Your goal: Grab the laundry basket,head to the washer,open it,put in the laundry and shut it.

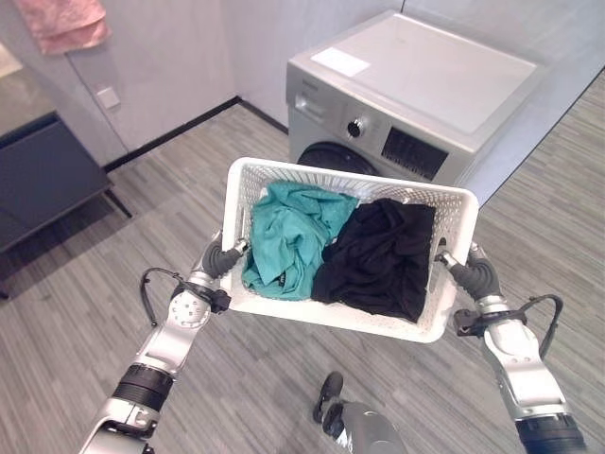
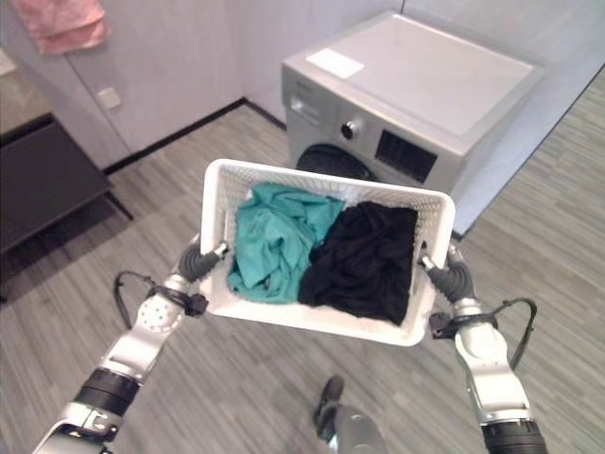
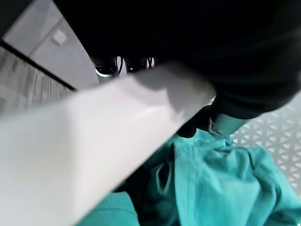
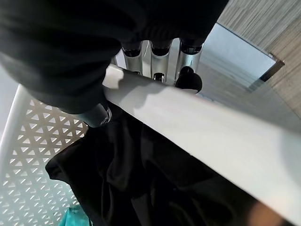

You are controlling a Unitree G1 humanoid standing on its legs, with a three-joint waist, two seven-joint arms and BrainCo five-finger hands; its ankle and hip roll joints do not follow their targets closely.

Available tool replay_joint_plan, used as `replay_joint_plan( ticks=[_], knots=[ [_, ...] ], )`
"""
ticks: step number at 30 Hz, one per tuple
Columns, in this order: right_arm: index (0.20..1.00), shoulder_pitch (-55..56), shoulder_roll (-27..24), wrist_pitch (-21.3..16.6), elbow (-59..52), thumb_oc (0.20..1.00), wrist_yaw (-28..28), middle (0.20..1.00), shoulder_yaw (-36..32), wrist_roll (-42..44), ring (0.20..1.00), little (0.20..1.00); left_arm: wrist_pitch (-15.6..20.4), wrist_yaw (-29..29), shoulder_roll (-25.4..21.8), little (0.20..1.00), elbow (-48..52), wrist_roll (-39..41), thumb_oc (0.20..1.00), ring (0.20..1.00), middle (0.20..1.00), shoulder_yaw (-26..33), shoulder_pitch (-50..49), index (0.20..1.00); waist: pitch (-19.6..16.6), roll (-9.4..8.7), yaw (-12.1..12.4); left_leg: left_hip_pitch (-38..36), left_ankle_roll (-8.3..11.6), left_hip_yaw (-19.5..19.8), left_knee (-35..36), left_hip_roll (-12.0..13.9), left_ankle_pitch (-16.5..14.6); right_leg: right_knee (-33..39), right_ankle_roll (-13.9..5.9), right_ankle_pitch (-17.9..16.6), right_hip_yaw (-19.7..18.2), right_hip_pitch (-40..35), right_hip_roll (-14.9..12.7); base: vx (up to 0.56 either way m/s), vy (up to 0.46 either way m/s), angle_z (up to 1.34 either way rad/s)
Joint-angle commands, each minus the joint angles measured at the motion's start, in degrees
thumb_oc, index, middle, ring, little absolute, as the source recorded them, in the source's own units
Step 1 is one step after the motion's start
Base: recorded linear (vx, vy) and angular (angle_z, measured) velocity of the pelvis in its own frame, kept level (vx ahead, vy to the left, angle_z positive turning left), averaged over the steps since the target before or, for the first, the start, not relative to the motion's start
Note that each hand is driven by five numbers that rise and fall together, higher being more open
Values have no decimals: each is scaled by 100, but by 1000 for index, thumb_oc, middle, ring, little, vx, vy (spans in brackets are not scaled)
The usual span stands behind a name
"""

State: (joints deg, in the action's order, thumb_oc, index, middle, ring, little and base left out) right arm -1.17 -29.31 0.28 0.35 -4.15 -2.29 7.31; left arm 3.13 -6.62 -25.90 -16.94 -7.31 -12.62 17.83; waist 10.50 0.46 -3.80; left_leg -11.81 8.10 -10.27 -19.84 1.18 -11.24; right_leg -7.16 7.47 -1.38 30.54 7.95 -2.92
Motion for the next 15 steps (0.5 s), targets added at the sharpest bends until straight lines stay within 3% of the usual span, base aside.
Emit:
replay_joint_plan(
  ticks=[1,2,3,5,6,9,11,13,15],
  knots=[
    [200,76,-702,-561,-407,200,-326,200,-939,-49,200,200,64,-802,-690,200,-219,302,200,200,200,1136,288,200,-381,-50,-19,981,135,-515,-1604,319,1119,763,-914,76,-674,-696,182,131,-68,-9],
    [200,81,-697,-553,-420,200,-326,200,-936,-54,200,200,61,-799,-692,200,-207,300,200,200,200,1145,274,200,-377,-39,-12,1001,151,-517,-1656,348,1101,781,-898,68,-683,-702,210,194,-97,-49],
    [200,236,-704,-550,-618,200,-318,200,-982,-256,200,200,86,-886,-656,200,-212,325,200,200,200,1238,194,200,-295,-135,34,1419,185,-453,-2343,585,1283,936,-767,120,-851,-967,250,124,-44,-79],
    [200,361,-661,-577,-725,200,-324,200,-935,-392,200,200,115,-916,-620,200,-115,396,200,200,200,1322,144,200,-259,-232,25,1512,-19,-607,-1915,1153,1096,950,-835,171,-862,-1073,136,144,44,-62],
    [200,363,-606,-576,-748,200,-311,200,-882,-401,200,200,129,-907,-621,200,-64,421,200,200,200,1359,96,200,-253,-249,58,1504,-136,-550,-1611,1176,976,938,-865,190,-955,-1086,117,99,134,-30],
    [200,395,-397,-637,-849,200,-141,200,-668,-360,200,200,299,-801,-528,200,186,1087,200,200,200,1853,-466,200,-275,-261,319,1562,-356,354,-69,966,782,1003,-991,230,-1558,-1122,126,119,179,-90],
    [200,306,-317,-700,-818,200,-32,200,-421,-282,200,200,305,-800,-480,200,366,1179,200,200,200,2033,-809,200,-326,-255,469,1471,-301,1019,934,926,928,1050,-1015,269,-1917,-1222,116,177,184,-148],
    [200,250,-283,-702,-839,200,82,200,-298,-120,200,200,313,-769,-524,200,483,1230,200,200,200,2129,-967,200,-346,-195,533,1538,-283,1655,1557,934,1271,1036,-991,339,-2267,-1255,163,148,176,-106],
    [200,234,-283,-740,-834,200,119,200,-253,-13,200,200,330,-793,-569,200,513,1217,200,200,200,2154,-976,200,-372,-149,510,1525,-219,1828,1904,1012,1496,1026,-982,389,-2367,-1295,186,94,109,-108]
  ],
)
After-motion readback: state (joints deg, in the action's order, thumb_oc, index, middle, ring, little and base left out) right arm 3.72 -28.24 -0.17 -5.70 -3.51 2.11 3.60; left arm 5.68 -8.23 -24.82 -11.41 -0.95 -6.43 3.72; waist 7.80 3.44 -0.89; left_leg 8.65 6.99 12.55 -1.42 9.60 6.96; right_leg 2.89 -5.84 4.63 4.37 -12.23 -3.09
